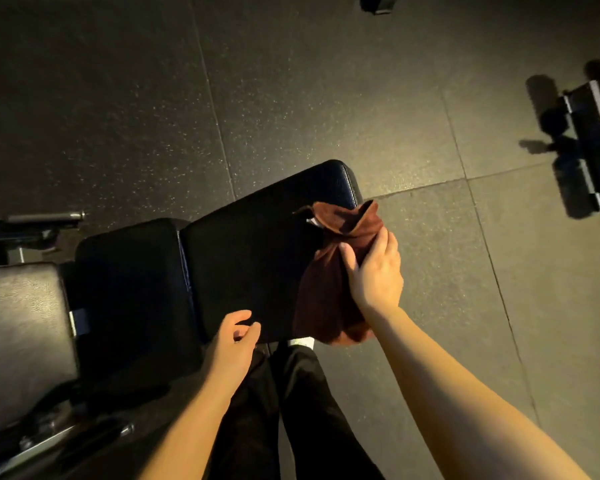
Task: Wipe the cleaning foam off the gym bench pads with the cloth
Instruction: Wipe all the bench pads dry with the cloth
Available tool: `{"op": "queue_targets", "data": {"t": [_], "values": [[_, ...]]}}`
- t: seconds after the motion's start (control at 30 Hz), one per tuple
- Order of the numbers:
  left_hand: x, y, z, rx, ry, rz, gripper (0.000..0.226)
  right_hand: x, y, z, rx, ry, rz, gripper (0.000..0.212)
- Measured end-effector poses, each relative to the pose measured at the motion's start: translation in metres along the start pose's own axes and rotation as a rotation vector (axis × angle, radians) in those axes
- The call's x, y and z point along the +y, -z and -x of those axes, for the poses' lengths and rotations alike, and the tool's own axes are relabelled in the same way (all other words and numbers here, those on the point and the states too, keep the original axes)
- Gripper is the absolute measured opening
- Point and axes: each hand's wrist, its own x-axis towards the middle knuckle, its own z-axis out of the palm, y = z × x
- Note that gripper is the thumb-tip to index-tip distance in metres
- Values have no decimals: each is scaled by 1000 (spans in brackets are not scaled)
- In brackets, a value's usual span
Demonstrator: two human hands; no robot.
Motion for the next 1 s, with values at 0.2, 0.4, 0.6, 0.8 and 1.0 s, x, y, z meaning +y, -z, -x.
{"op": "queue_targets", "data": {"t": [0.2, 0.4, 0.6, 0.8, 1.0], "values": [[3, -29, -49, -10, 30, -49, 58, -48, -1, -79, 59, 205, 8, 76], [-4, -61, -77, -40, 108, -283, 78, -46, -6, -82, 118, 236, 44, 75], [-15, -58, -76, -53, 120, -270, 80, -17, -1, -56, 38, 96, -177, 81], [-19, -46, -78, -71, 76, -343, 83, 53, -9, 40, 29, 181, -182, 82], [-32, -22, -85, -73, -58, -411, 70, 42, -9, 25, 131, 631, 539, 78]]}}
